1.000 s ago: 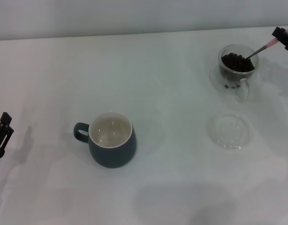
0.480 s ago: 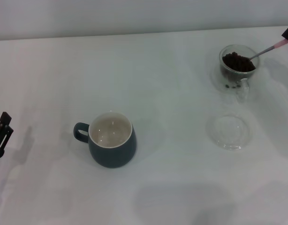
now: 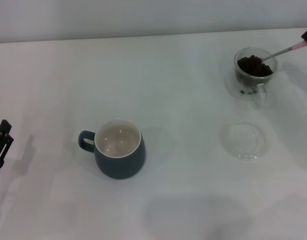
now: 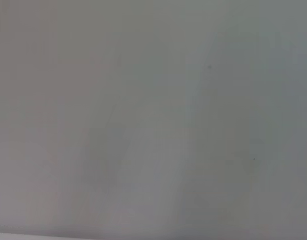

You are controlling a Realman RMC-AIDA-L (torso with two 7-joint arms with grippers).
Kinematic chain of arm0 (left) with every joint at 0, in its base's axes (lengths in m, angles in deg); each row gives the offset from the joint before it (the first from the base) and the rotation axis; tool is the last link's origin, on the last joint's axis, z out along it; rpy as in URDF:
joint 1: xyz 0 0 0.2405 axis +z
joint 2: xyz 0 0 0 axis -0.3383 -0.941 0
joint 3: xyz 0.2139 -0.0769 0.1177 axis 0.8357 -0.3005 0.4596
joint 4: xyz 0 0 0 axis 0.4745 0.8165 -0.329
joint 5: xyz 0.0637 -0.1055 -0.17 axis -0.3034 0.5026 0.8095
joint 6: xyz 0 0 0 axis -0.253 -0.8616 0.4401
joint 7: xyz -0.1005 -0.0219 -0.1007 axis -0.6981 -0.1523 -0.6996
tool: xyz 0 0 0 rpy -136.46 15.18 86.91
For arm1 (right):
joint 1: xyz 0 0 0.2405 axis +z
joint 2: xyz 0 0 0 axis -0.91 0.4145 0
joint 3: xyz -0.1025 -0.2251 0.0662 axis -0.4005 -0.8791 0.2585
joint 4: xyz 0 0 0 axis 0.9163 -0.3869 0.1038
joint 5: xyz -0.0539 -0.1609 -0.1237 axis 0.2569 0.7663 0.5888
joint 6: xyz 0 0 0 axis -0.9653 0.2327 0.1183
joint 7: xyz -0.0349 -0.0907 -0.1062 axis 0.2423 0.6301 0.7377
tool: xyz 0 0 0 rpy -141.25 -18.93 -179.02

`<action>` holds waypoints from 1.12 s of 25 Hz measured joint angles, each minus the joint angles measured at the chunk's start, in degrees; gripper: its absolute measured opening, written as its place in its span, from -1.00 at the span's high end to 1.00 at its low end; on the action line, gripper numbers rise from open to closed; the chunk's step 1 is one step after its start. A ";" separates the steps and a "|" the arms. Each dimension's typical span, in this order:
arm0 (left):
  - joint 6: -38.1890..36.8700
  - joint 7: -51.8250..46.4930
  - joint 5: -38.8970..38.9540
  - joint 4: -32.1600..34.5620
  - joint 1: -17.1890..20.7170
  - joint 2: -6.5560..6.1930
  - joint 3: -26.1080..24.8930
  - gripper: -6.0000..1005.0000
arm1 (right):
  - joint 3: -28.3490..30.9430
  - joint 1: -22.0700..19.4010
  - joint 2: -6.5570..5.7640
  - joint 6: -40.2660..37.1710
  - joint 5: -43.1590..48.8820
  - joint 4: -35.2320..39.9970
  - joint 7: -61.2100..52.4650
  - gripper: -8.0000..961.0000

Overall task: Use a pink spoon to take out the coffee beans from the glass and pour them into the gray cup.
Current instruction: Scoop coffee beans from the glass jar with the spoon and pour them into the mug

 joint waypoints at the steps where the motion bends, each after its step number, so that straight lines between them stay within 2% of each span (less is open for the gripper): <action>1: 0.00 0.00 0.00 0.01 0.01 0.00 0.00 -0.51 | 0.00 0.12 -0.12 -0.08 -0.02 0.01 -1.02 0.67; 7: -0.10 0.00 0.00 0.31 0.01 0.00 0.00 -0.51 | -0.02 0.42 -0.45 -0.96 -0.03 0.13 -4.18 0.67; 14: -0.32 0.00 0.00 0.52 -0.22 -0.02 0.00 -0.51 | -0.05 0.87 -2.01 -1.30 -0.03 -0.36 -7.69 0.67; 17: -0.38 0.00 0.00 0.54 -0.40 -0.07 0.00 -0.51 | -0.31 0.88 -2.89 -1.37 0.25 -0.46 -9.68 0.67; 23: -0.42 0.00 0.01 0.58 -0.54 -0.15 0.00 -0.51 | -2.75 1.07 -5.59 -1.89 1.01 -0.62 -14.85 0.67; 28: -0.45 0.00 0.14 0.69 -1.19 -0.18 0.00 -0.51 | -4.02 1.37 -6.89 -1.46 1.25 -0.84 -18.19 0.67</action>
